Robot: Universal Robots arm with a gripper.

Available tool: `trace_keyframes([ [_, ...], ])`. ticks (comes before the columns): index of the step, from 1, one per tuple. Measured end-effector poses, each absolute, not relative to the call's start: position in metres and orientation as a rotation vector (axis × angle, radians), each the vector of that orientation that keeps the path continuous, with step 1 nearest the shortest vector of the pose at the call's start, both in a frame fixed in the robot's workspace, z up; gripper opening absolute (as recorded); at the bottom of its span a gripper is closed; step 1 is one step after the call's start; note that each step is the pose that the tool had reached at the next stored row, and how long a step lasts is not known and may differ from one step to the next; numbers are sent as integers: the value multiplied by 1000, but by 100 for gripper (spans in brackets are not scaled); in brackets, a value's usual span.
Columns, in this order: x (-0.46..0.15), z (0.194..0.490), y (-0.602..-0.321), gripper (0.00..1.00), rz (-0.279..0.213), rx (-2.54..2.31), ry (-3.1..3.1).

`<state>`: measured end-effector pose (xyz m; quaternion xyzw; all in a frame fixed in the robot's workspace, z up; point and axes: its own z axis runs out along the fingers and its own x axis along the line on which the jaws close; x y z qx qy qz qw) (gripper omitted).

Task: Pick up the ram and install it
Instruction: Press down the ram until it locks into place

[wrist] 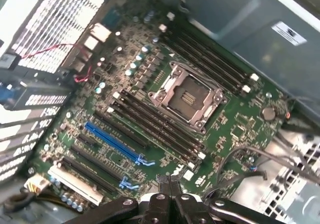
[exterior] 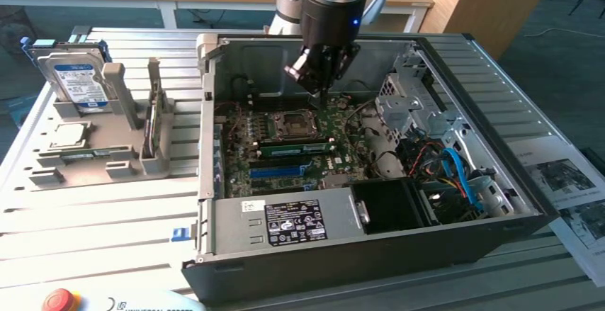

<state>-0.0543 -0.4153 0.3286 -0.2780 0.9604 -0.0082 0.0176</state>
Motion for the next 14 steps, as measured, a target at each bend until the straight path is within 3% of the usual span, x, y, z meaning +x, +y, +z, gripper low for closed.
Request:
trace_keyframes([
  [14,-54,328,-415,11,-31,-526,3064],
])
